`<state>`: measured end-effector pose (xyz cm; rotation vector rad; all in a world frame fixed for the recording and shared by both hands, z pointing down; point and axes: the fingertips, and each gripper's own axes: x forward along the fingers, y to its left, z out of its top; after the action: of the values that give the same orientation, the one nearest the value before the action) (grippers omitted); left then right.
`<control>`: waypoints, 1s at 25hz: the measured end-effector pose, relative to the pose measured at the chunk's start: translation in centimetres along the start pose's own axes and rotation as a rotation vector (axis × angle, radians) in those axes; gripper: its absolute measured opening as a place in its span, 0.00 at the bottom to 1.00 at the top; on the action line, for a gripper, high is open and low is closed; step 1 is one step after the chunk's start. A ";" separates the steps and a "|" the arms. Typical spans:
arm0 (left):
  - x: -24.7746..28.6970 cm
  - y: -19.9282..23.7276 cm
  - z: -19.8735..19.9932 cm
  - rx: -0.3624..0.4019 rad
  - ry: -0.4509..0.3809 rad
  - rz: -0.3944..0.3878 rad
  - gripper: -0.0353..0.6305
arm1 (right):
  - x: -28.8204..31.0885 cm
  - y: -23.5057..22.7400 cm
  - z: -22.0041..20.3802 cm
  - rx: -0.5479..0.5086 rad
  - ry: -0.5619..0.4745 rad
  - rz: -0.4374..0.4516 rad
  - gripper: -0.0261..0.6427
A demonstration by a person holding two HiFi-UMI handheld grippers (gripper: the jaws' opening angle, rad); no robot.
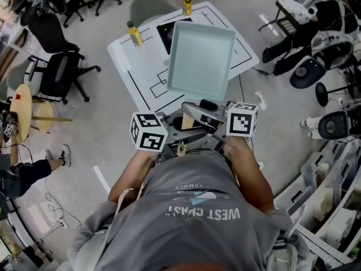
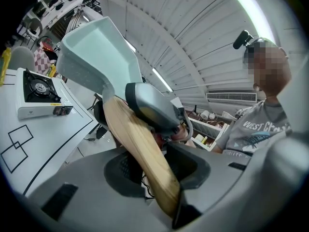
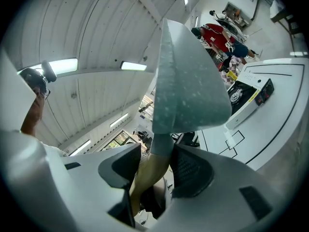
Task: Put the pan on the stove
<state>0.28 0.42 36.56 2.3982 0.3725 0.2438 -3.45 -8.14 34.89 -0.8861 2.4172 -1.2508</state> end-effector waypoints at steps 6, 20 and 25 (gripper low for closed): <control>-1.2 2.2 1.6 -0.015 -0.026 0.033 0.24 | 2.0 -1.7 1.1 0.038 0.031 0.012 0.33; -0.1 9.7 6.4 -0.061 -0.109 0.197 0.24 | 4.9 -6.5 6.3 0.064 0.170 0.143 0.33; 2.5 11.8 7.7 -0.087 -0.143 0.247 0.24 | 3.5 -8.7 8.0 0.090 0.218 0.176 0.33</control>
<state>7.06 -12.00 38.85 2.3563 -0.0011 0.1933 1.23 -19.25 37.31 -0.5230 2.5141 -1.4403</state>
